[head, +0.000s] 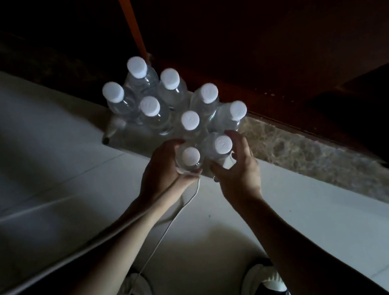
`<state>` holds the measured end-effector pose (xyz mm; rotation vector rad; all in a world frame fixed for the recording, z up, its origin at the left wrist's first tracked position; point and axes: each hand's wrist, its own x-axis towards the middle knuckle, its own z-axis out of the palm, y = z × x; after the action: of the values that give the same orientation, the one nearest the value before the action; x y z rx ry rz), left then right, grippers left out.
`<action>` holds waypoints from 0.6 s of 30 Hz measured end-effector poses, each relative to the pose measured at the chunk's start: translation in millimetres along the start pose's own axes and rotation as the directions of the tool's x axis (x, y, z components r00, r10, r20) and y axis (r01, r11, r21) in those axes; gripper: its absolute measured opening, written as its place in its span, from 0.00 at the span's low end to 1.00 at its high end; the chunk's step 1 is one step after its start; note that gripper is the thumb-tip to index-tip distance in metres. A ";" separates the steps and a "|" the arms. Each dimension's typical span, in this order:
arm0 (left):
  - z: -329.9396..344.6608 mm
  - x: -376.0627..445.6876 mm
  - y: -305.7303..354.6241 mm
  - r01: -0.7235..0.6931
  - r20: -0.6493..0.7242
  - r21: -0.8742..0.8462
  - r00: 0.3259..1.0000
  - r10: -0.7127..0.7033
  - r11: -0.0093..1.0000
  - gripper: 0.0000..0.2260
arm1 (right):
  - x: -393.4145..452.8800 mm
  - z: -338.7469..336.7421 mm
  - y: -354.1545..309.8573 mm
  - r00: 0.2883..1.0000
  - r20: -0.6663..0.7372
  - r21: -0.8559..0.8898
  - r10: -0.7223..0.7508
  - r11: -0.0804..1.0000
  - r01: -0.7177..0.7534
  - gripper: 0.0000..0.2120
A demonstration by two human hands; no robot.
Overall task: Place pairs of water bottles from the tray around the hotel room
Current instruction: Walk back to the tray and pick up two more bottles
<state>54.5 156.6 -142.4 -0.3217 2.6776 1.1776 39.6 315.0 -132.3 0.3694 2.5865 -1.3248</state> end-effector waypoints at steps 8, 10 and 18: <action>-21.9 -3.3 14.5 -0.056 -0.025 0.092 0.998 0.058 0.994 0.27 | -6.7 -5.5 -21.0 0.998 -0.060 -0.011 0.028 1.000 -0.029 0.30; -48.9 -11.7 36.4 -0.077 -0.061 0.101 0.995 0.083 0.992 0.27 | -17.8 -23.0 -46.3 0.998 -0.055 0.035 -0.016 0.999 0.018 0.29; -251.4 -56.4 221.7 -0.192 -0.223 -0.065 0.959 0.174 0.979 0.24 | -46.8 -164.9 -261.8 0.977 -0.015 0.146 -0.212 0.966 0.212 0.27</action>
<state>23.9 122.6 194.4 -0.2302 2.9019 1.3884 -10.8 296.0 176.0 0.1163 2.5944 -1.5916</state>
